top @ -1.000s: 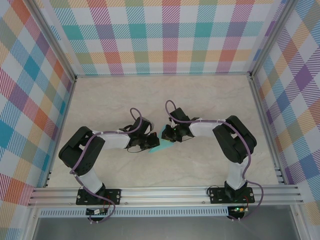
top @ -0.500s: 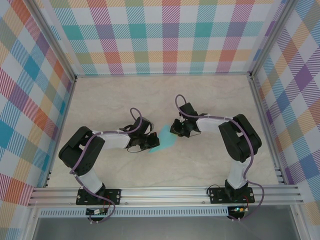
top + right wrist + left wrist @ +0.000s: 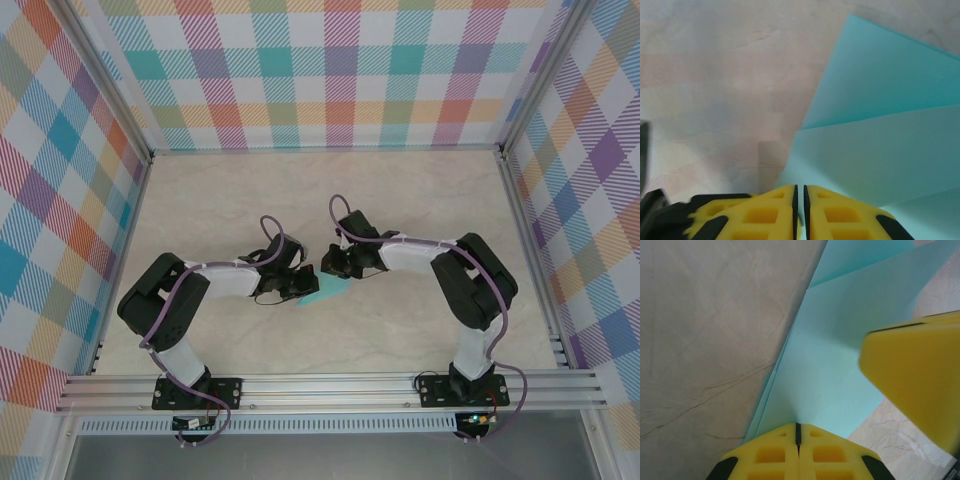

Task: Fold a paper plane with a square sheet of paper (pick it up from the middle)
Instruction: Fourth fold the wing at the center of the table.

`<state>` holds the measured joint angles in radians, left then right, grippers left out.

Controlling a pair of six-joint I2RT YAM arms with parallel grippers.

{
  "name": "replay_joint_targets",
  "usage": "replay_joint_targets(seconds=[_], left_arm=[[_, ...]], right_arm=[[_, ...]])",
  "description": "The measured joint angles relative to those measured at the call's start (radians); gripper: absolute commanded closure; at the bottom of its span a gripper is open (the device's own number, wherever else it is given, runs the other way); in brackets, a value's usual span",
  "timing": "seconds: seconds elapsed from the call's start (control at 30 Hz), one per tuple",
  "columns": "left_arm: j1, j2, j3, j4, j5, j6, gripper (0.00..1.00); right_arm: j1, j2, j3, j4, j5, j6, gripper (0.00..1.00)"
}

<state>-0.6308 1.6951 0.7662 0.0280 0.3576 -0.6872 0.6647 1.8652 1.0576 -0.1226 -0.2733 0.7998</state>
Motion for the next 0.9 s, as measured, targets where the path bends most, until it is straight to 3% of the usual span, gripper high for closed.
replay_joint_targets(seconds=[0.13,0.5,0.73,0.9], left_arm=[[0.0,0.0,0.0,0.0,0.0,0.0,0.99],[0.0,0.0,0.0,0.0,0.0,0.0,0.99],[0.0,0.0,0.0,0.0,0.0,0.0,0.99],[0.0,0.0,0.0,0.0,0.0,0.0,0.99]], right_arm=[[-0.032,0.026,0.0,-0.002,-0.001,-0.001,0.86],[-0.233,0.029,-0.01,-0.005,-0.001,-0.062,0.87],[-0.219,-0.072,-0.014,-0.036,0.034,-0.087,0.86],[-0.14,-0.167,-0.032,-0.018,0.021,-0.074,0.87]])
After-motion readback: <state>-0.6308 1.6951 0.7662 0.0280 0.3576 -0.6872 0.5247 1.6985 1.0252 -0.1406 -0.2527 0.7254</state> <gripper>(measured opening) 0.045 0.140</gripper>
